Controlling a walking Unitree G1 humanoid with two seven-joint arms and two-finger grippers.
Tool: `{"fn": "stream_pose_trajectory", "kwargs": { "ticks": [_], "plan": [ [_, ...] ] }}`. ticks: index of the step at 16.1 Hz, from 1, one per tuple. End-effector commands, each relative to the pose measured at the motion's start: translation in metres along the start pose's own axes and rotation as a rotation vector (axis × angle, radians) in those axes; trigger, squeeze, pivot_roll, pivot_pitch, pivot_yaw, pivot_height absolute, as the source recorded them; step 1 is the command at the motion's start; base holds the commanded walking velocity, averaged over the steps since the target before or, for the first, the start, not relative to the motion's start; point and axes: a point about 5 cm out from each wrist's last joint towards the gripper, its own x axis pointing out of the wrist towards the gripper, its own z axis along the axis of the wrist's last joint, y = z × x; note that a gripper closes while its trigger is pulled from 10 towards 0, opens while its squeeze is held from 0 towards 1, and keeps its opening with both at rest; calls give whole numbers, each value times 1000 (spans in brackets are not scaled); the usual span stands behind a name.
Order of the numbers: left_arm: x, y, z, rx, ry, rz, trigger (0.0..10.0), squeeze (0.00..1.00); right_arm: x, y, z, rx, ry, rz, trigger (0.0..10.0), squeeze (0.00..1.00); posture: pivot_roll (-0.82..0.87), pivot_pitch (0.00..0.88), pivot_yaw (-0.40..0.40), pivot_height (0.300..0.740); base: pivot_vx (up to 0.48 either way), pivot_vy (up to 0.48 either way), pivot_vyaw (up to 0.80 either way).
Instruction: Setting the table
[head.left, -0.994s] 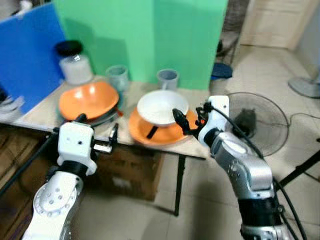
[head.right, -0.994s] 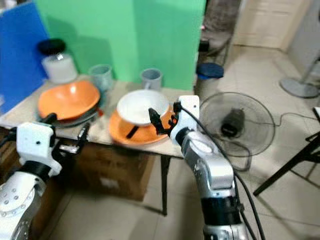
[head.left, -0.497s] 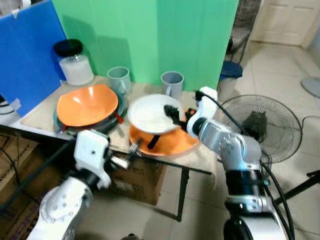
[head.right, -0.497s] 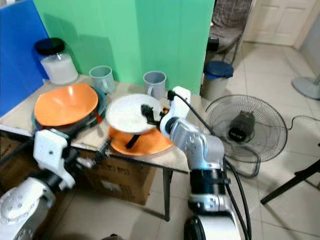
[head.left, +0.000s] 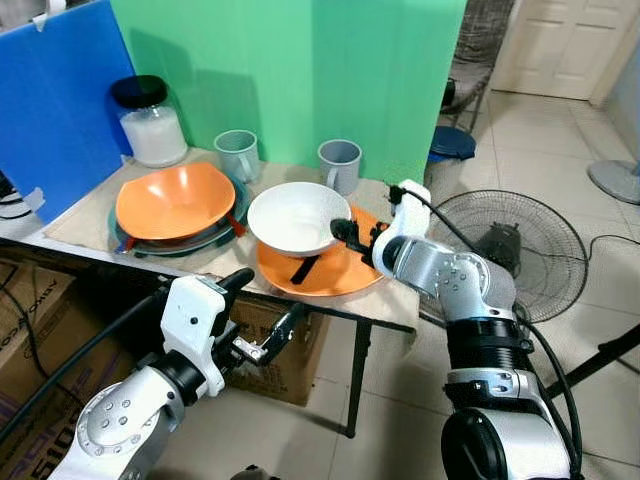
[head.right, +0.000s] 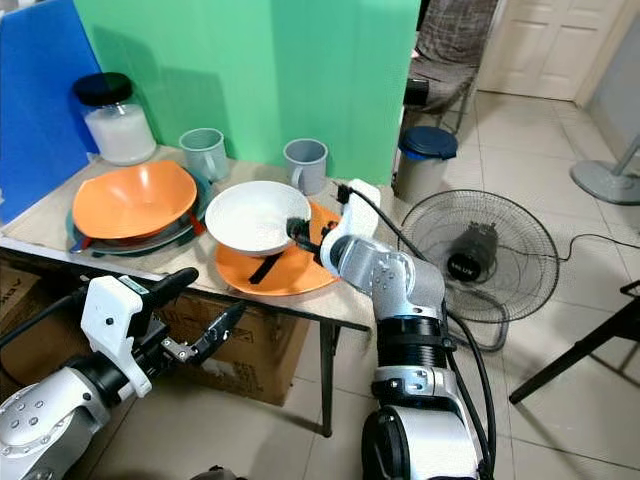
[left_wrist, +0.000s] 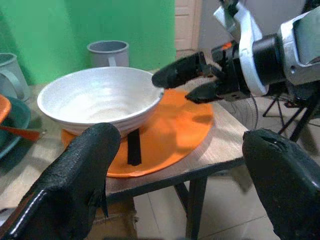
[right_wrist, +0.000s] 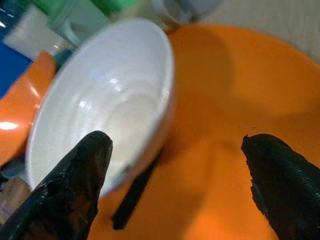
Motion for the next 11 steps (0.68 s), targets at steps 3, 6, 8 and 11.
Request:
{"fn": "stream_pose_trajectory", "kwargs": {
  "ticks": [3, 6, 8, 11],
  "plan": [
    [-1, -5, 3, -7, 0, -59, 10000, 212, 10, 12, -9, 60, 39, 12, 2275, 0, -14, 8, 26, 740, 0, 0, 0],
    [-1, -5, 4, 3, -2, -58, 10000, 208, 16, 20, -18, 202, 68, 64, 2118, 0, -10, 9, 24, 740, 0, 0, 0],
    [-1, -5, 4, 4, -2, -57, 10000, 212, 18, 25, -20, 246, 85, 90, 1176, 0, -10, 10, 23, 740, 0, 0, 0],
    [-2, -5, 3, 8, 0, -52, 10000, 208, 18, 44, -19, 260, 108, 185, 0, 0, -7, 6, 15, 740, 0, 0, 0]
  ]
}}
